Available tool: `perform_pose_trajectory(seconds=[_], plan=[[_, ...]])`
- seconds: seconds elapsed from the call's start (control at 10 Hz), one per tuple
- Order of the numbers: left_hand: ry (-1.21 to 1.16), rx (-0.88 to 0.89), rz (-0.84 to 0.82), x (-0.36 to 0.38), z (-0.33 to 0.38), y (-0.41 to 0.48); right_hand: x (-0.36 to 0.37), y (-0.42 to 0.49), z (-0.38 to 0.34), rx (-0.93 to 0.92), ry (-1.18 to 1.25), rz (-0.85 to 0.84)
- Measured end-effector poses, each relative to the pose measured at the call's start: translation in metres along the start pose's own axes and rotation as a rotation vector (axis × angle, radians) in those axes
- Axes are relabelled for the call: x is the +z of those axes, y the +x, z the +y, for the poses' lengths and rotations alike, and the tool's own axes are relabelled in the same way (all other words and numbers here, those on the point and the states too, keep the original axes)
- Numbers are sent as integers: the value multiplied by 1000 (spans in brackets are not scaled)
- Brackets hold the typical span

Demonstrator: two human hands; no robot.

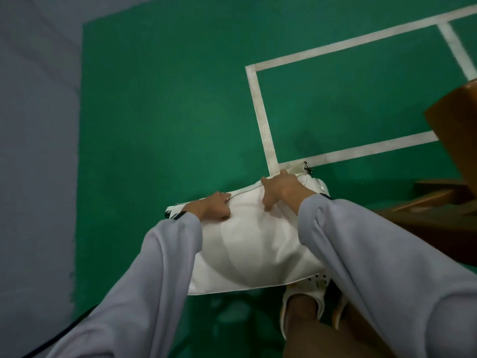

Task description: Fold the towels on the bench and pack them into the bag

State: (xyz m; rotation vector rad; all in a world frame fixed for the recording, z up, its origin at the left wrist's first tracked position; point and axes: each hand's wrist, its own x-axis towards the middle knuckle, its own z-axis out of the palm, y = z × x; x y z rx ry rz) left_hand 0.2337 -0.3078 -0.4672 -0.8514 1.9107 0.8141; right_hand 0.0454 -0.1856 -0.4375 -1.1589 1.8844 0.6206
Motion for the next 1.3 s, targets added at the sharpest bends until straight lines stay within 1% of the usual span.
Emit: perform_pose_trajectory(seconds=[0.1, 0.2, 0.3, 0.4, 0.5, 0.6, 0.7, 0.8, 0.9, 1.0, 1.1, 1.2, 1.3], plan=[[69, 3, 1, -6, -3, -2, -1, 5, 9, -2, 6, -91], [54, 40, -12, -11, -7, -10, 3, 1, 11, -80, 18, -37], [40, 119, 163, -4, -10, -16, 5, -18, 6, -161, 9, 122], [157, 167, 271, -5, -7, -40, 2, -48, 6, -228, -12, 219], [290, 201, 206, -30, -2, -80, -10, -87, 6, -293, -11, 194], [347, 214, 105, -43, 7, -120, -19, -127, -6, -348, -84, 136], [313, 204, 18, -27, 17, -153, -13, -165, -17, -361, -189, 120], [318, 193, 18, -12, 22, -176, -5, -192, -25, -371, -239, 148], [359, 182, 86, -9, 25, -190, -3, -201, -28, -372, -289, 204], [487, 199, 241, -3, 30, -195, 0, -201, -19, -338, -325, 268], [549, 191, 341, 4, 35, -189, -3, -203, 2, -250, -305, 299], [510, 215, 371, -8, 49, -189, -5, -197, 24, -172, -202, 355], [482, 245, 408, -28, 72, -199, -8, -194, 29, -171, -55, 370]])
